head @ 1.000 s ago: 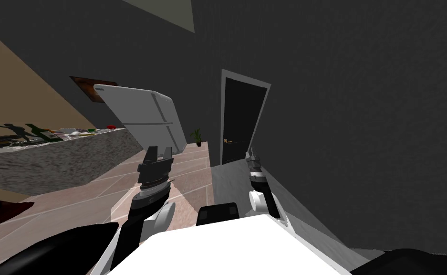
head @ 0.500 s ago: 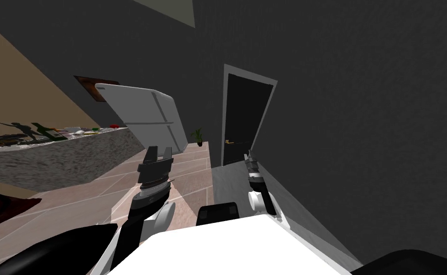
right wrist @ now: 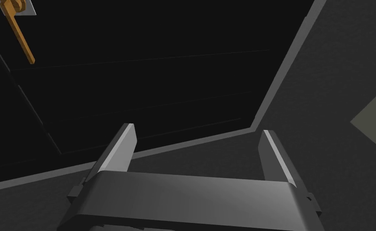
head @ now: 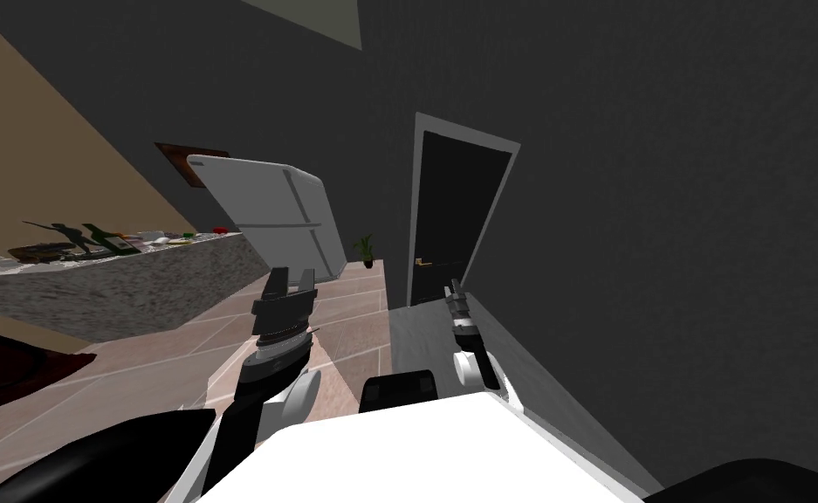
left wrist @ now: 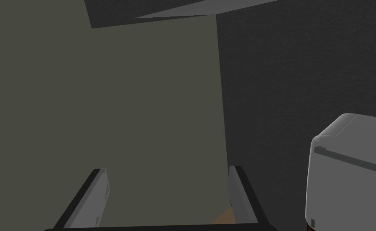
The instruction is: Pull the door open
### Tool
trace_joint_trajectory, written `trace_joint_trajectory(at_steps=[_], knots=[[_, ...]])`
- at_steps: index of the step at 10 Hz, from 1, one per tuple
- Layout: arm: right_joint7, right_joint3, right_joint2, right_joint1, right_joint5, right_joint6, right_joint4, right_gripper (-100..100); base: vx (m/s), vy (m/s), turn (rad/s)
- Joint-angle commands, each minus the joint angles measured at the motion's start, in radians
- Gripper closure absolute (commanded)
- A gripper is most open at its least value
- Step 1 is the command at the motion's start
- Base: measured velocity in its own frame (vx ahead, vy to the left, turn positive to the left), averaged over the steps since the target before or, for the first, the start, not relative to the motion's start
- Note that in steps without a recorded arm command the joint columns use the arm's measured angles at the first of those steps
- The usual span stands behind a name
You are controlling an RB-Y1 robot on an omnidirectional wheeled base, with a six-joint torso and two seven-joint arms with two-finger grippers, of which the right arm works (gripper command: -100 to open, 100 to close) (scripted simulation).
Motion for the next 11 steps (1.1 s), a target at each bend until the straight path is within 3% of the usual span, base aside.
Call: trace_joint_trajectory(at_steps=[1, 2, 5, 6, 10, 11], knots=[[-0.009, -0.006, -0.012, -0.017, -0.007, -0.020, 0.050, -100, 0.095, -0.011, 0.077], [-0.009, -0.006, -0.012, -0.017, -0.007, -0.020, 0.058, -100, 0.066, -0.010, 0.018], [-0.022, -0.011, -0.033, -0.042, -0.017, -0.053, 0.151, -100, 0.072, -0.013, 0.070], [-0.022, -0.011, -0.033, -0.042, -0.017, -0.053, 0.155, -100, 0.068, -0.014, 0.023], [-0.041, -0.019, -0.061, -0.078, -0.033, -0.099, 0.283, -100, 0.087, -0.014, 0.077], [-0.041, -0.019, -0.061, -0.078, -0.033, -0.099, 0.292, -100, 0.060, -0.020, 0.012]])
